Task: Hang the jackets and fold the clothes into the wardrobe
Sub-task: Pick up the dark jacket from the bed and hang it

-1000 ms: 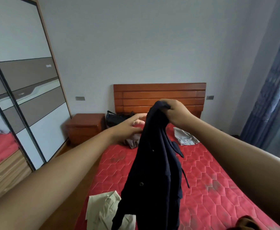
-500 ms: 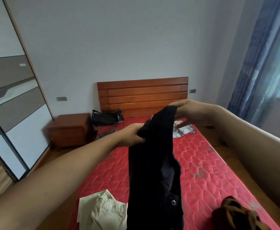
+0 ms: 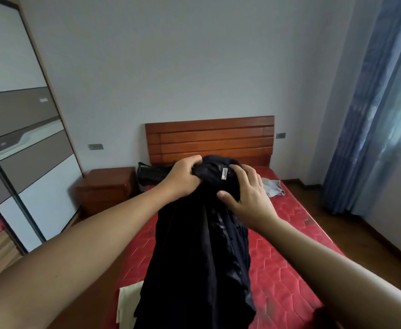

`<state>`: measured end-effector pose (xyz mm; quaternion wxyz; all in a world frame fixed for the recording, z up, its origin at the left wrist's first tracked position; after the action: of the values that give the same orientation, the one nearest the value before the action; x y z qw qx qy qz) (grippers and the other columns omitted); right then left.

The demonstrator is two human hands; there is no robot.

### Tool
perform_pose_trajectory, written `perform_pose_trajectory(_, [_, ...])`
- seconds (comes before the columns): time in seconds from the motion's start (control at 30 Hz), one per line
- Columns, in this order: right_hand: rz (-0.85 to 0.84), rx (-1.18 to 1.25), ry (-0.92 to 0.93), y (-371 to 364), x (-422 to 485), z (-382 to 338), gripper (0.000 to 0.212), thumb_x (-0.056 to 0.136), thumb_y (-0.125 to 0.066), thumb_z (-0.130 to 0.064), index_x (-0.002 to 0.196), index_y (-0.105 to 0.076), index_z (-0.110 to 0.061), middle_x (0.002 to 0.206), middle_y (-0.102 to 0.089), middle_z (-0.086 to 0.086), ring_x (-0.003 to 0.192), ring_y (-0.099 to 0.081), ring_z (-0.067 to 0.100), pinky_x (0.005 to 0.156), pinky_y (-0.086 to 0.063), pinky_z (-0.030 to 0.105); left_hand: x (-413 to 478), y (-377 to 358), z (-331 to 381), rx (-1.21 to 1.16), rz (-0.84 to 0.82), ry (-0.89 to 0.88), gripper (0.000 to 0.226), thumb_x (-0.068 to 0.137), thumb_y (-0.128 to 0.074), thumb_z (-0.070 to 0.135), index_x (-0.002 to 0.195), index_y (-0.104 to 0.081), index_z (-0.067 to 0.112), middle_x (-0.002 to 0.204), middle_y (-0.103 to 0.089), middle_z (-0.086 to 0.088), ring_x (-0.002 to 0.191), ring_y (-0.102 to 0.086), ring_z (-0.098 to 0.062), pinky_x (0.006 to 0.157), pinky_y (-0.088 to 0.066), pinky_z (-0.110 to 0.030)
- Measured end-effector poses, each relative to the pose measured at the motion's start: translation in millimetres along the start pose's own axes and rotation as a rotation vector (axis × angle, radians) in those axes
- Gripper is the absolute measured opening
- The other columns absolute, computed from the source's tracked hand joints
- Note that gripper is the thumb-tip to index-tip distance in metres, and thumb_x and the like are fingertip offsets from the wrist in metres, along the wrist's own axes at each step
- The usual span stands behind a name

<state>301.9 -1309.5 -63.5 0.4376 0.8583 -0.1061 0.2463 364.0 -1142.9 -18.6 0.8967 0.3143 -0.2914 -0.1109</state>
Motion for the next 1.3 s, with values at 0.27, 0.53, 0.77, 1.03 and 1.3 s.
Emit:
perform_pose_trajectory(0.27, [0.091,0.627,-0.278,-67.0,9.5,14.2,0.065,0.083,-0.075,-0.024,0.139,-0.046,-0.038,0.117,-0.063,-0.024,0.101,-0.061,-0.011,0.092,-0.052,0.030,-8.0,39.3,19.4,-0.145,0.080,-0.019,0.030,0.086,-0.061,-0.001,0.077,-0.037,0.014,0.069,-0.035,0.004,0.063,-0.031,-0.007,0.058,-0.029,-0.023])
perform_pose_trajectory(0.53, [-0.011,0.791,-0.305,-89.5,51.9,-32.9,0.012,0.094,-0.058,-0.011,0.093,-0.068,-0.017,0.081,-0.070,-0.010,0.073,-0.060,0.000,0.066,-0.047,0.024,-22.1,71.0,-5.8,0.043,0.012,0.113,0.055,0.075,-0.083,0.031,0.102,-0.037,0.020,0.085,-0.048,0.007,0.074,-0.047,-0.010,0.071,-0.046,-0.032])
perform_pose_trajectory(0.77, [0.174,0.429,-0.172,-7.1,95.3,-17.4,0.009,0.092,-0.050,-0.009,0.085,-0.055,-0.010,0.075,-0.059,0.002,0.071,-0.051,0.021,0.059,-0.037,0.032,-48.9,100.8,-43.6,0.435,-0.180,0.227,0.066,0.081,-0.080,0.034,0.131,-0.038,0.043,0.121,-0.062,0.011,0.103,-0.061,-0.012,0.083,-0.049,-0.028])
perform_pose_trajectory(1.03, [-0.082,-0.688,0.449,4.7,107.9,-35.8,0.032,0.093,-0.060,-0.032,0.117,-0.045,-0.017,0.104,-0.057,0.008,0.077,-0.064,0.040,0.053,-0.041,0.039,-45.6,152.4,-60.0,0.913,-0.016,0.141,0.034,0.086,-0.054,0.007,0.107,-0.051,0.034,0.109,-0.061,0.004,0.097,-0.061,-0.027,0.072,-0.048,-0.038])
perform_pose_trajectory(1.3, [-0.152,-0.834,0.633,2.4,97.3,-9.1,0.071,0.089,-0.069,-0.018,0.143,-0.023,-0.024,0.088,-0.061,-0.003,0.081,-0.057,0.021,0.062,-0.042,0.029,-44.6,168.6,-78.0,1.014,-0.013,0.046,0.044,0.085,-0.051,-0.001,0.112,-0.050,0.033,0.114,-0.055,0.007,0.100,-0.057,-0.024,0.068,-0.052,-0.043])
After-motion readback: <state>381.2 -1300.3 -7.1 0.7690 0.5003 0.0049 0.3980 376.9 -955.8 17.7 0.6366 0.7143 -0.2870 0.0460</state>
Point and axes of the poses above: each hand's wrist, its own x-axis towards the middle knuckle, its own y-axis out of the back of the hand, z = x × y, the point moved 9 cm from there along x, towards the middle knuckle
